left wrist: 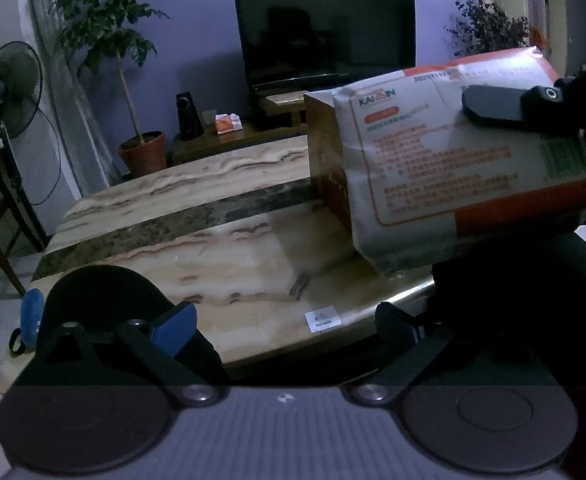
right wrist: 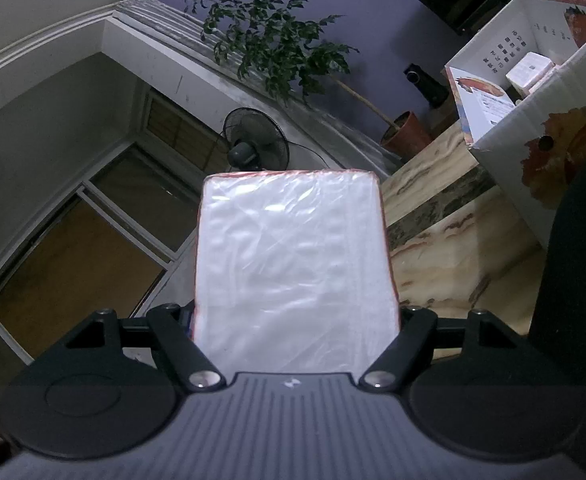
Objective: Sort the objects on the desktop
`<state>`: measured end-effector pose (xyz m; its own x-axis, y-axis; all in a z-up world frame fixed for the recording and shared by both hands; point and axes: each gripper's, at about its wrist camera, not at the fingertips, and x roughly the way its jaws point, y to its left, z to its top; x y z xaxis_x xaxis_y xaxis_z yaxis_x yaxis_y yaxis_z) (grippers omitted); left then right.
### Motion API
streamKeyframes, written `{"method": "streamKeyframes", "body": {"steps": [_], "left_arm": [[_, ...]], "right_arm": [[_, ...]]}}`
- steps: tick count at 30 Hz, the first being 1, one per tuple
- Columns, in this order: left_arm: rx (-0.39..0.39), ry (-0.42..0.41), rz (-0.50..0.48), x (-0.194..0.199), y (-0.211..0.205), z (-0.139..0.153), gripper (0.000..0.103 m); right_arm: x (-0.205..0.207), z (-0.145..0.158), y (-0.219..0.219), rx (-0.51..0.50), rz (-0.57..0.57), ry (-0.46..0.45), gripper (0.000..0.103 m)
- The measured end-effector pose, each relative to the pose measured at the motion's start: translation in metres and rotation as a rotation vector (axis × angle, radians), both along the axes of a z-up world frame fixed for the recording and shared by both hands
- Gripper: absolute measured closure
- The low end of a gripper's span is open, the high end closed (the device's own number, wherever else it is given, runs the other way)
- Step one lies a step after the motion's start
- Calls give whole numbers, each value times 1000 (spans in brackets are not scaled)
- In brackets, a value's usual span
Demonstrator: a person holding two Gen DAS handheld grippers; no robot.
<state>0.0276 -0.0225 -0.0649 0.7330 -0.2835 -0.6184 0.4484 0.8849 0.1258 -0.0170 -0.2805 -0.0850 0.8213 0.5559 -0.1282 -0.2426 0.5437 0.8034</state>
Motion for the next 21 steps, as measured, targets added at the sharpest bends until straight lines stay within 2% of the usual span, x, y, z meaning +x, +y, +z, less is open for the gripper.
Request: {"method": "streamKeyframes", "body": {"steps": [21], "left_arm": [[9,4,1,0,1,-1,7]], "right_arm": [[1,-2,-5,7,-19,7,25]]}}
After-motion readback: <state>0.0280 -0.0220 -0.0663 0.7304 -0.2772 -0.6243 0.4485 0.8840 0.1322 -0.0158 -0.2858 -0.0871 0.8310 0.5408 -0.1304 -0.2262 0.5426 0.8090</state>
